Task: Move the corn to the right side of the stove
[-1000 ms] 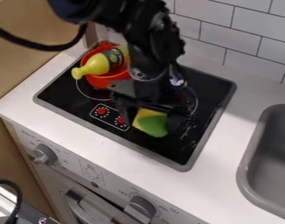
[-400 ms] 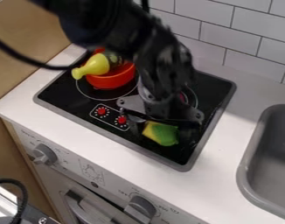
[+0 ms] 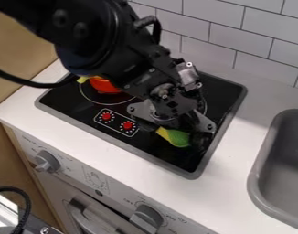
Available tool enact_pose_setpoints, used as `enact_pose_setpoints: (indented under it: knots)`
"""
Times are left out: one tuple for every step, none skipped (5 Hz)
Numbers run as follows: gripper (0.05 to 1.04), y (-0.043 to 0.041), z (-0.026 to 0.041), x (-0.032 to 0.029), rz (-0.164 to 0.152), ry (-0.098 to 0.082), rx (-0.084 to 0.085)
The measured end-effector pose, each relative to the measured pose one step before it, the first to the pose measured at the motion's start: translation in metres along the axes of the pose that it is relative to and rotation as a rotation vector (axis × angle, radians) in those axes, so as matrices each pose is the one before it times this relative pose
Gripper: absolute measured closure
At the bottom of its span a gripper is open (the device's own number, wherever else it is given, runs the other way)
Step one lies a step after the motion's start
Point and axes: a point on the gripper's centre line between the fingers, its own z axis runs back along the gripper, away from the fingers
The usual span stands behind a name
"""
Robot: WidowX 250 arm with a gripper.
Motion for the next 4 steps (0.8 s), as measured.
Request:
enact_pose_setpoints:
  knots:
    - [0.083,0.00319,0.00497,-0.00065,0.0134,0.1030,0.0186]
    - [0.083,0.00609,0.01180,-0.00584,0.0157,0.1433,0.0093]
    - [0.083,-0.00010,0.02057,0.01259,0.0296,0.0554,-0.0281]
    - [0.083,0.00265,0.00533,0.00407,-0.0013,0.0097,-0.0063]
